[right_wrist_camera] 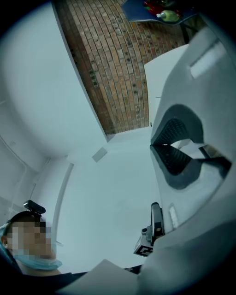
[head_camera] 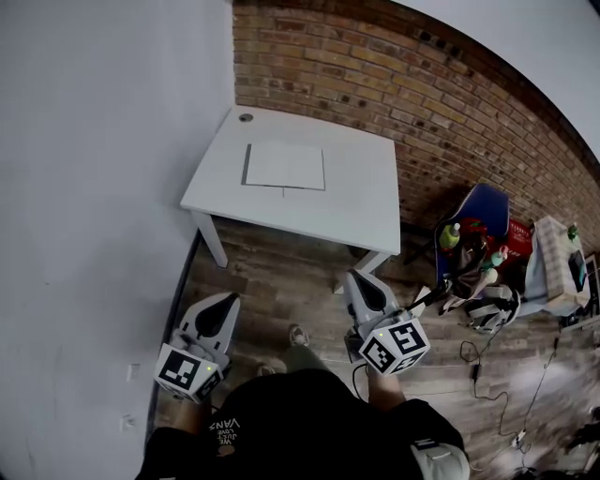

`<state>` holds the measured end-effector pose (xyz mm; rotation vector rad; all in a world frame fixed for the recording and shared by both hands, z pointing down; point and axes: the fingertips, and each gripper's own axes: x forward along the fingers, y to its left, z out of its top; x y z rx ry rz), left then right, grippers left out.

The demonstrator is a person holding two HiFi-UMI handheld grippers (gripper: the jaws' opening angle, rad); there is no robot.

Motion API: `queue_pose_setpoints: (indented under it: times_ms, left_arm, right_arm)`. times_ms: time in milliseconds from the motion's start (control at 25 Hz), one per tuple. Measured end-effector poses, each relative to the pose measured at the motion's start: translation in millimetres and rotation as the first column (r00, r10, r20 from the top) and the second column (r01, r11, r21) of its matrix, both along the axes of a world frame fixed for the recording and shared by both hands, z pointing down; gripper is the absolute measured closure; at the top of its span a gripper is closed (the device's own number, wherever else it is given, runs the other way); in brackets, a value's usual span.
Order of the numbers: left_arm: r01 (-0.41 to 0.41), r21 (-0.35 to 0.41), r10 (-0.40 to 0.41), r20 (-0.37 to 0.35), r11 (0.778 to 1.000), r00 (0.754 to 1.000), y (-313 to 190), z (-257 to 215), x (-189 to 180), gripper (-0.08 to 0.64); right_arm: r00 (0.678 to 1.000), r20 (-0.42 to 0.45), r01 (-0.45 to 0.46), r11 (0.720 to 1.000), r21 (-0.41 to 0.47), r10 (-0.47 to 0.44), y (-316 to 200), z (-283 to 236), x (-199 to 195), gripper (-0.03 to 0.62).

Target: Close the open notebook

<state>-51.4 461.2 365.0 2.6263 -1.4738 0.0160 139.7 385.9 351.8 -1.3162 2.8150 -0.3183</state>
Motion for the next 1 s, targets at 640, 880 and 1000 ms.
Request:
queue_pose_setpoints:
  times_ms: [640,880,1000]
  left_arm:
    - [0.089,0.01,-0.089,-0.005,0.996,0.996,-105,-6,24,0.549]
    - [0.128,0.011,-0.128,0.0,0.992,0.992,-144,-2,35,0.549]
    - [0.147,-0.004,-0.147,-0.002,0.989,0.989,-163,-1,40,0.549]
  right_arm:
    - [0.997,-0.012,0.08,0.997,0.0,-0.08,-119,4,18,0.594]
    - [0.994,-0.013,0.109,0.994,-0.001,-0.109,-165,7,27,0.594]
    - [0.992,-0.014,0.128,0.992,-0.011,-0.128,-185,11,31,0.594]
